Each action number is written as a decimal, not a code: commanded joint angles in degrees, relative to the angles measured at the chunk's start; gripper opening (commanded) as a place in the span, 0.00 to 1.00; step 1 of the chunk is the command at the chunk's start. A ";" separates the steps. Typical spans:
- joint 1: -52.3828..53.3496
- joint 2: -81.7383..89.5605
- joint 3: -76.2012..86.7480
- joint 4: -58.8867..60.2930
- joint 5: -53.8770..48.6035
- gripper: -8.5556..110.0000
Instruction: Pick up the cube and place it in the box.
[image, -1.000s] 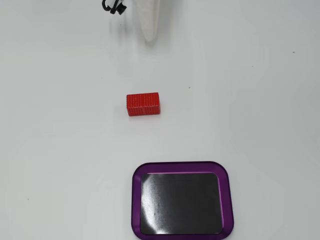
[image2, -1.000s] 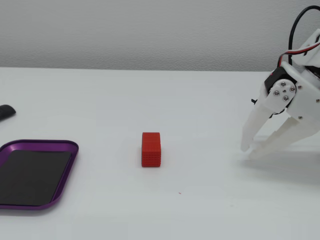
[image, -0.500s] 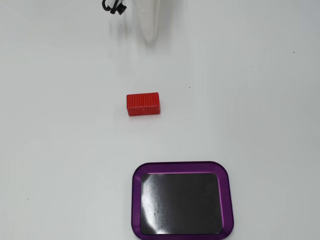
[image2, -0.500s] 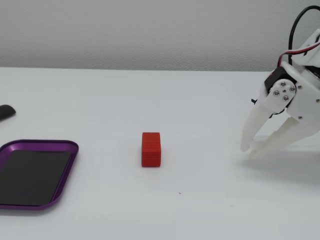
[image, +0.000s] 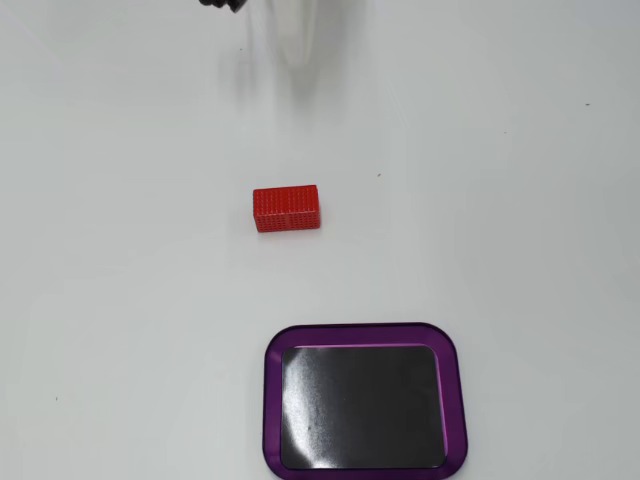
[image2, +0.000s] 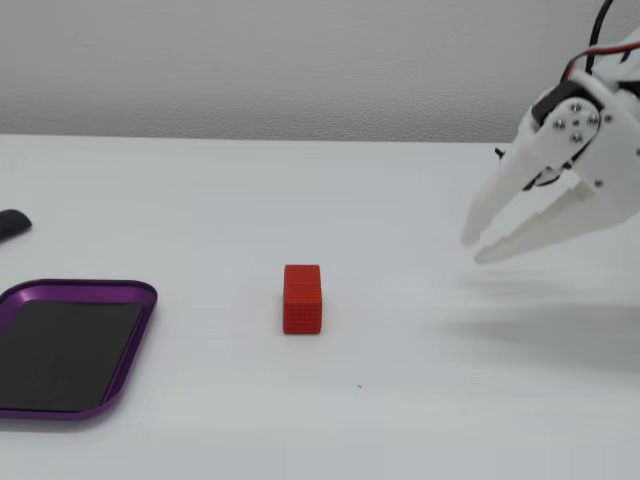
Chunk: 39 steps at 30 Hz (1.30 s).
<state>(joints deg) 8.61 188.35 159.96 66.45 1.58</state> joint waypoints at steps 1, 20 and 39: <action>0.00 -13.54 -8.79 -4.57 0.00 0.07; 0.62 -97.38 -69.26 4.31 -8.53 0.24; 1.93 -106.17 -69.08 -4.31 -11.07 0.30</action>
<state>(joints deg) 10.28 81.91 90.44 63.90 -9.23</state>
